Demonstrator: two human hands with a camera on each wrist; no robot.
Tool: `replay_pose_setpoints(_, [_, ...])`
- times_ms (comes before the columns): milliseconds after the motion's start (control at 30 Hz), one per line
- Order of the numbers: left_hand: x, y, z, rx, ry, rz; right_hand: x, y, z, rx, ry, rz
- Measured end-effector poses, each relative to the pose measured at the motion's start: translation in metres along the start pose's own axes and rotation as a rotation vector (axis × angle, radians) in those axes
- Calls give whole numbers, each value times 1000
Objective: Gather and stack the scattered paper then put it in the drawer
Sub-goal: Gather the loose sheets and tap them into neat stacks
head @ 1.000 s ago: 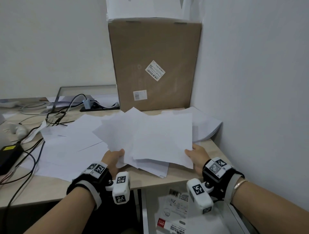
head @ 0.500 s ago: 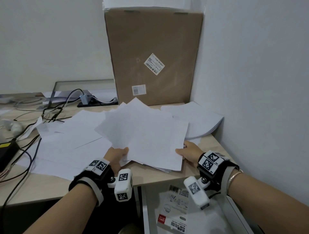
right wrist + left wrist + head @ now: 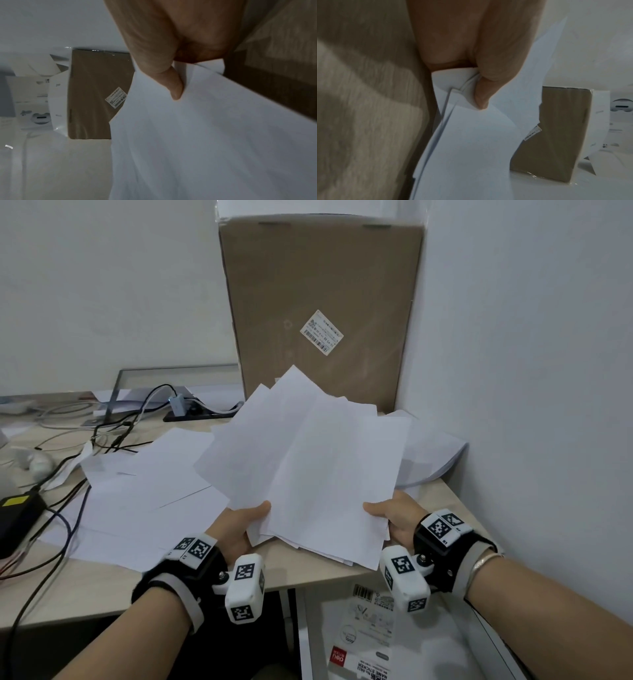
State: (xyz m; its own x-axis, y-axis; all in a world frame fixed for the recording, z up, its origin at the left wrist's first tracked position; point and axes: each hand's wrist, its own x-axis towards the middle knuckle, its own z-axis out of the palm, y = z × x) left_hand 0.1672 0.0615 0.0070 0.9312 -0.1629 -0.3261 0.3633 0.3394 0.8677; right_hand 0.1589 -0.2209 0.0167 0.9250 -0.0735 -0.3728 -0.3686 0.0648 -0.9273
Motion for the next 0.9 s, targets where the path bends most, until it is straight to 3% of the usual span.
replay_pose_setpoints(100, [-2, 3, 2, 17, 28, -8, 8, 5, -1, -95, 143, -16])
replay_pose_setpoints(300, [2, 18, -5, -22, 138, 8, 13, 8, -11, -223, 223, -46])
replay_pose_setpoints(467, [20, 26, -26, 49, 422, 143, 17, 10, -20, -175, 274, -78])
replay_pose_setpoints(567, [24, 28, -26, 244, 558, 170, 20, 14, -20, -161, 263, -88])
replay_pose_setpoints(667, [25, 35, -19, 687, 767, 246, 19, 16, -19, -147, 242, -97])
replay_pose_setpoints(767, [31, 45, -19, 970, 678, 279, 15, 15, -19, -115, 195, -89])
replay_pose_setpoints(833, [35, 52, -19, 982, 556, 250, 12, 15, -20, -105, 169, -80])
replay_pose_setpoints(900, [38, 58, -19, 955, 518, 240, 11, 15, -21, -96, 149, -75])
